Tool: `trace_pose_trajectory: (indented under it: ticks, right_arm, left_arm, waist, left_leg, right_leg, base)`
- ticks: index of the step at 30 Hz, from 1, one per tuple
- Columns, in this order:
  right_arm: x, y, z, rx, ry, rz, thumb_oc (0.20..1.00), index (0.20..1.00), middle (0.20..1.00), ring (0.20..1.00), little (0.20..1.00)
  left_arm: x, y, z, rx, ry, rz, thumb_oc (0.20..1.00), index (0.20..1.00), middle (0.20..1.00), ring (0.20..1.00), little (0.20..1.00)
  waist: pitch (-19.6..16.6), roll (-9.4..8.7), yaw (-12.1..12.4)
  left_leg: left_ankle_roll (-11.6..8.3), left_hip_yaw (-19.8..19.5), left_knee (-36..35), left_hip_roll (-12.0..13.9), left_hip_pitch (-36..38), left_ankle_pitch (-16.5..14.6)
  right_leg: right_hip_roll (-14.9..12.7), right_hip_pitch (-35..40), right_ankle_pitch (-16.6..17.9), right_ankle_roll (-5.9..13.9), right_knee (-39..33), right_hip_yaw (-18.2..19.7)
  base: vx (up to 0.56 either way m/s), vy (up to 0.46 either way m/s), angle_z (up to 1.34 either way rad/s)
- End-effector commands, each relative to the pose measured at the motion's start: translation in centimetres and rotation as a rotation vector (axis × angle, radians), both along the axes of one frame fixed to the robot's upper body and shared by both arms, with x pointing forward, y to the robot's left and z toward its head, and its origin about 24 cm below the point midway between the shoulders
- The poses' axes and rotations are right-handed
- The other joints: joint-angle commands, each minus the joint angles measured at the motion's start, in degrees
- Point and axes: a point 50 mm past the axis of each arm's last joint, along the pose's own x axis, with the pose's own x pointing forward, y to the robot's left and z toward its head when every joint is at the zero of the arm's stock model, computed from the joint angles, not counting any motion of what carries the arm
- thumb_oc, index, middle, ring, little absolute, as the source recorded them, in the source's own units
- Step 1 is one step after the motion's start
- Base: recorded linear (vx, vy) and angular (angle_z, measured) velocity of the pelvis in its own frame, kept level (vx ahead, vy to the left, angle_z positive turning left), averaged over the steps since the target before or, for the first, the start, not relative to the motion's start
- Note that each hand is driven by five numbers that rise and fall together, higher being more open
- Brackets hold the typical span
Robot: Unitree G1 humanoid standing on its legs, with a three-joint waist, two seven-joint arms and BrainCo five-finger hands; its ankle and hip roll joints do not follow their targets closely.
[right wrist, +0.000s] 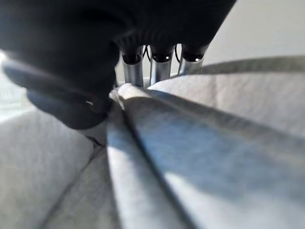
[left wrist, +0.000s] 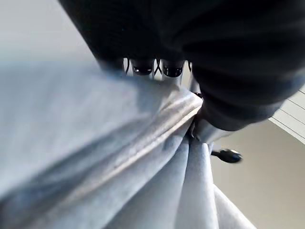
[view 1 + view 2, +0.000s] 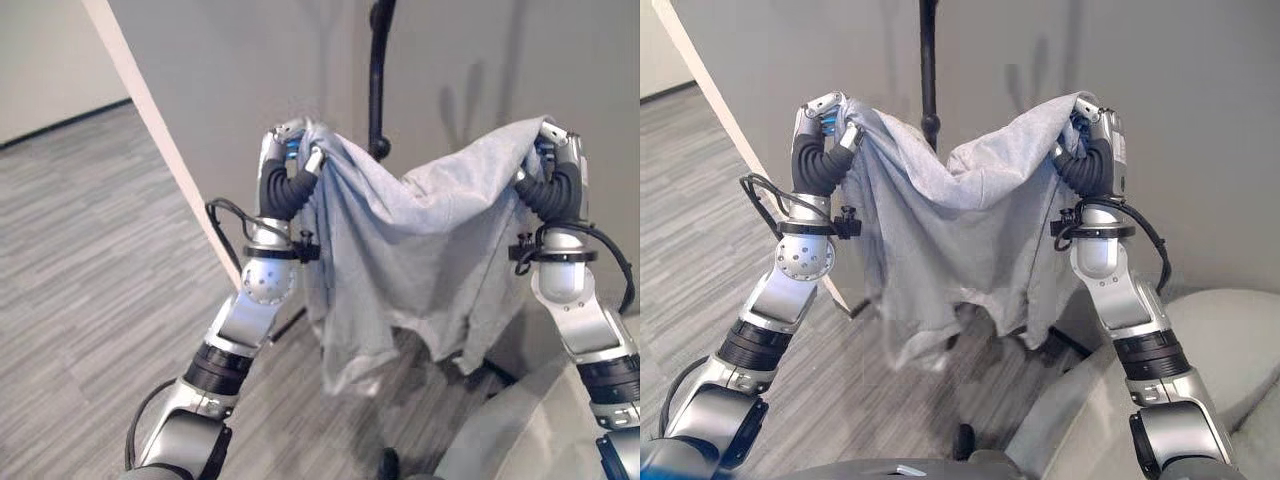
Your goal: Hang the clothes on the sofa on the clothes rack.
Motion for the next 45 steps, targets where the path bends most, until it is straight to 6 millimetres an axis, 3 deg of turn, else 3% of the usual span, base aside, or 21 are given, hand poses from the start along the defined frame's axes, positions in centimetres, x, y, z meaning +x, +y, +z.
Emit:
trace_pose_trajectory:
  ticks: [1,2,3,5,9,12,26,45]
  right_arm:
    - [-1.2,-1.0,2.1,0.095,-0.139,0.01,0.2,0.2,0.2,0.2,0.2]
    - [-1.3,-1.2,2.1,0.09,-0.141,0.003,0.2,0.2,0.2,0.2,0.2]
    - [-1.5,-1.5,2.3,0.083,-0.152,-0.008,0.2,0.2,0.2,0.2,0.2]
    - [-1.5,-1.5,2.4,0.082,-0.159,-0.007,0.2,0.2,0.2,0.2,0.2]
    - [-1.2,-1.6,2.7,0.076,-0.168,-0.031,0.2,0.2,0.2,0.2,0.2]
    - [-1.1,-1.7,2.4,0.079,-0.153,-0.033,0.2,0.2,0.2,0.2,0.2]
    - [-1.4,-1.5,0.8,0.087,-0.09,-0.042,0.2,0.2,0.2,0.2,0.2]
    - [-2.8,-2.4,-0.8,0.083,-0.072,-0.109,0.2,0.2,0.2,0.2,0.2]
  left_arm:
    - [-0.6,-0.2,2.2,0.016,-0.108,-0.05,0.2,0.2,0.2,0.2,0.2]
    - [-0.6,-0.2,2.3,0.01,-0.111,-0.054,0.2,0.2,0.2,0.2,0.2]
    - [-0.6,-0.2,2.4,0.012,-0.115,-0.053,0.2,0.2,0.2,0.2,0.2]
    - [-0.6,-0.2,2.4,0.011,-0.116,-0.053,0.2,0.2,0.2,0.2,0.2]
    - [-0.6,0.1,2.6,0.014,-0.132,-0.032,0.2,0.2,0.2,0.2,0.2]
    - [-0.7,0.3,2.4,0.032,-0.127,-0.02,0.2,0.2,0.2,0.2,0.2]
    - [-1.1,1.7,1.7,0.06,-0.1,0.025,0.2,0.2,0.2,0.2,0.2]
    - [-1.2,1.9,1.9,0.085,-0.115,0.048,0.2,0.2,0.2,0.2,0.2]
  waist:
    - [-2.42,-0.53,0.03]
    - [-2.19,-0.95,-0.01]
    - [-1.78,-1.92,0.43]
    - [-1.27,-2.63,1.1]
    - [0.62,-2.19,3.59]
    - [-0.58,-1.16,3.73]
    - [-3.56,-1.05,4.35]
    - [-4.08,0.2,1.94]
  left_leg:
    - [2.6,7.11,3.36,1.81,3.33,11.89]
    - [3.54,9.2,1.23,2.68,2.11,10.19]
    - [5.08,11.37,-3.37,1.83,0.24,4.6]
    - [5.71,11.45,-6.14,0.04,-1.86,2.65]
    - [4.92,9.11,-15.56,-3.32,-8.12,9.53]
    - [4.94,9.78,-19.39,-3.33,-4.77,10.24]
    - [5.78,13.09,-20.22,-3.82,0.6,8.03]
    - [7.02,15.09,-20.22,-4.21,2.92,6.59]
  right_leg:
    - [-1.21,-1.45,-5.39,6.13,0.39,3.37]
    - [-1.8,-0.9,-5.88,6.21,0.39,2.83]
    - [-3.04,-0.01,-6.51,6.55,0.39,2.51]
    - [-3.8,0.49,-6.9,7.01,0.39,2.7]
    - [-3.29,2.55,-7.84,7.06,0.39,2.96]
    - [-2.64,3.48,-8.25,7.23,0.39,3.09]
    - [-4.58,5.64,-8.33,8.05,0.39,3.97]
    - [-5.64,6.1,-7.94,8.67,0.39,4.93]
  base:
    - [0.17,-0.091,0.51]
    - [0.13,-0.044,0.6]
    - [0.11,-0.01,0.86]
    - [0.07,0.014,0.66]
    - [0.03,0.043,0.07]
    - [0.12,0.071,-0.48]
    - [0.06,0.058,-0.05]
    - [0.01,0.01,-0.05]
